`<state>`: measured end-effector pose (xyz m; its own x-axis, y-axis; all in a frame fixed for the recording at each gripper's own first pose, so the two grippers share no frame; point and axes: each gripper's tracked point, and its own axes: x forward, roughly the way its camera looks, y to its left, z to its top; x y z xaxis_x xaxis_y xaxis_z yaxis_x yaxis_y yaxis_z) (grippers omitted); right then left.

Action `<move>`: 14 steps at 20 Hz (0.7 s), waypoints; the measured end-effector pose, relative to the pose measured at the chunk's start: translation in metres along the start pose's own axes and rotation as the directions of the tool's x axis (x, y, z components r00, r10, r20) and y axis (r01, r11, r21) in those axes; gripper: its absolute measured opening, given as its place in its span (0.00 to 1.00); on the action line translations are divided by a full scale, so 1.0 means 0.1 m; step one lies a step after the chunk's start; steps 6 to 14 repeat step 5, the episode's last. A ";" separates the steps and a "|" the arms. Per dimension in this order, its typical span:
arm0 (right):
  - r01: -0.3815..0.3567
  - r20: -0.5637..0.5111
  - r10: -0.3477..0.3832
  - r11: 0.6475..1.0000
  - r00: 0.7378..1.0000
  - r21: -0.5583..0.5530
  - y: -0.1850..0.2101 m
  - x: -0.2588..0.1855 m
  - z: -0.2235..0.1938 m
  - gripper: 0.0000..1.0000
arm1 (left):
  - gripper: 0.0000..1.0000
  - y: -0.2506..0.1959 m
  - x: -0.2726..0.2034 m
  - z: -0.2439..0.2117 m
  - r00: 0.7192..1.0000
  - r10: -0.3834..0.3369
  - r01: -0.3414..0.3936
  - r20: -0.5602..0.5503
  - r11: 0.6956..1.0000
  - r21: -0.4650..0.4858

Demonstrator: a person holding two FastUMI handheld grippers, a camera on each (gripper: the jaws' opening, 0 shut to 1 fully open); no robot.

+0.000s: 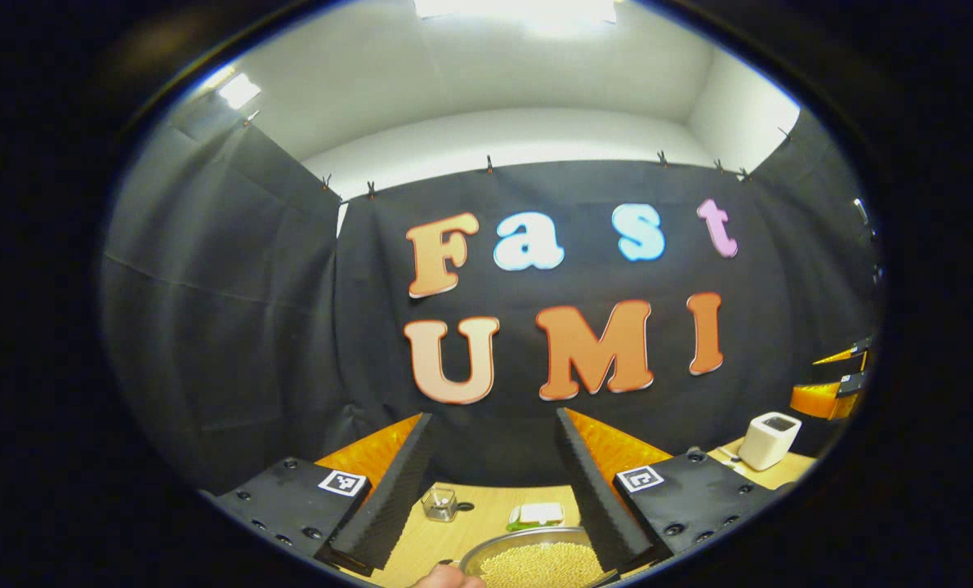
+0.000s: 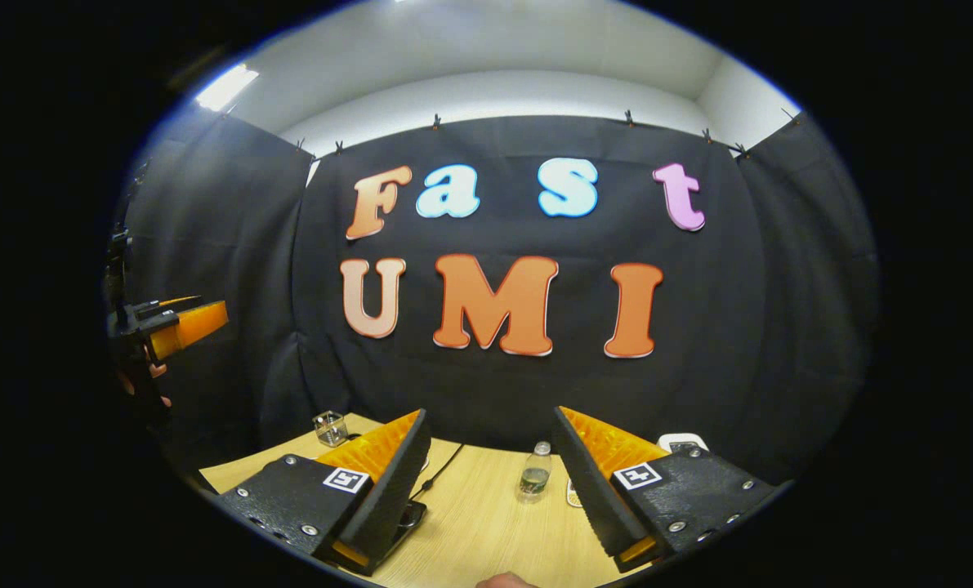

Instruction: First push the handle of the pot to place it horizontally, then grasp the pot with both hands and set it on the induction cooktop.

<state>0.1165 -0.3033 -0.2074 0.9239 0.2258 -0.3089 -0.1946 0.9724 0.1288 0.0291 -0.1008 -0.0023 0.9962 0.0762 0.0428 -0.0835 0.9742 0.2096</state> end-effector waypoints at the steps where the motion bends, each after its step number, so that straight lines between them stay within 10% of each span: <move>1: 0.006 0.038 -0.006 1.000 0.999 -0.008 -0.06 -0.06 0.16 0.93 | 1.00 0.00 -0.01 0.20 1.000 -0.002 0.003 0.030 1.000 -0.010; 5: 0.027 0.119 -0.022 0.999 0.993 -0.042 -0.32 -0.32 0.67 0.98 | 0.99 0.06 -0.21 0.96 0.989 0.001 0.005 0.147 0.999 -0.037; 14: 0.027 0.119 -0.022 0.999 0.993 -0.042 -0.32 -0.32 0.67 0.98 | 0.99 0.06 -0.21 0.96 0.989 0.001 0.005 0.147 0.999 -0.037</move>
